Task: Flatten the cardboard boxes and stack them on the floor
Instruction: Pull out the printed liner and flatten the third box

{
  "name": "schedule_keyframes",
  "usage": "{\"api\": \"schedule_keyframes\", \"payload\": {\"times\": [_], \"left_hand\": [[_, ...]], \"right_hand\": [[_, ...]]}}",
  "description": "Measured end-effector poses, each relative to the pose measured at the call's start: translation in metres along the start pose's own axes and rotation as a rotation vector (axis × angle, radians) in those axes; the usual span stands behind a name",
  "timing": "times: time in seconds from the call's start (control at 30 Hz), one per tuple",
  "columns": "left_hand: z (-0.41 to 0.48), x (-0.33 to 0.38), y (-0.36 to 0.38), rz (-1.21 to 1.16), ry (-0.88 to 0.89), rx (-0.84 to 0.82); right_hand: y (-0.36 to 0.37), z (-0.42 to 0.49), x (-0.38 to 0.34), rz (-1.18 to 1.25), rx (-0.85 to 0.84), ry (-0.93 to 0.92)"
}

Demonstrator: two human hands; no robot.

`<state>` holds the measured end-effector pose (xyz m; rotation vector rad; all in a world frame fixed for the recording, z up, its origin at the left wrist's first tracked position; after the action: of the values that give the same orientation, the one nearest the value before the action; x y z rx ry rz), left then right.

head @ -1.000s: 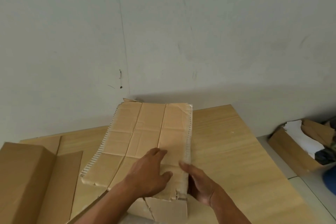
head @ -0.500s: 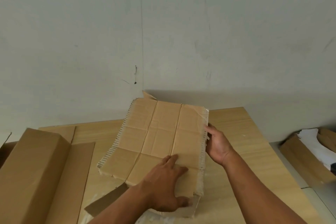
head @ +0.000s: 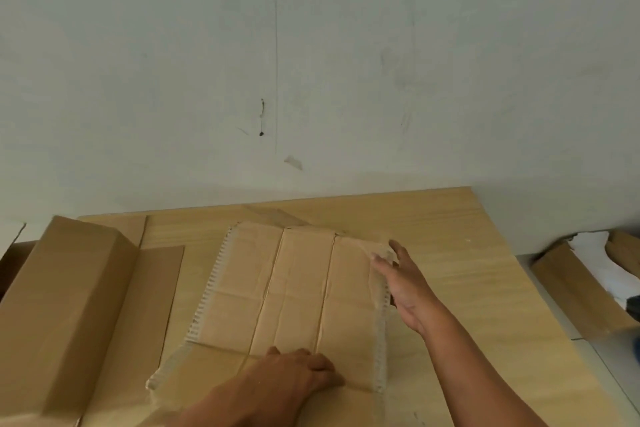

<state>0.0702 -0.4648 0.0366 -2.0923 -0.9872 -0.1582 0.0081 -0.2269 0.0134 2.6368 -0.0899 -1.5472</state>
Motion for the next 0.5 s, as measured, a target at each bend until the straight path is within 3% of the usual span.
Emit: {"api": "schedule_keyframes", "payload": {"times": [0.13, 0.23, 0.33, 0.5], "left_hand": [[-0.003, -0.003, 0.003, -0.298, 0.031, 0.129], [0.001, -0.019, 0.004, -0.213, -0.113, 0.321], [0.008, -0.051, 0.013, -0.234, -0.318, 0.292], [0.021, -0.098, 0.035, -0.412, -0.5, 0.247]], "right_hand": [[0.02, 0.004, 0.024, -0.151, -0.015, 0.064], [0.032, 0.002, 0.039, -0.264, -0.011, 0.089], [0.041, 0.0, 0.054, -0.355, 0.006, 0.107], [0.05, 0.003, 0.076, -0.648, 0.02, 0.221]]}}
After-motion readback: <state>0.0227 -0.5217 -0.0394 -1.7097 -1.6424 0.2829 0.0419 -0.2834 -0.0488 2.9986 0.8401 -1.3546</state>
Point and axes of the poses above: each hand's wrist, its own z-axis towards the middle knuckle, its own y-axis out of the palm, x = y × z, the point moved 2 cm from there along z, towards the middle knuckle, and after that the axes turned 15 degrees about -x, right-handed, at the moved point
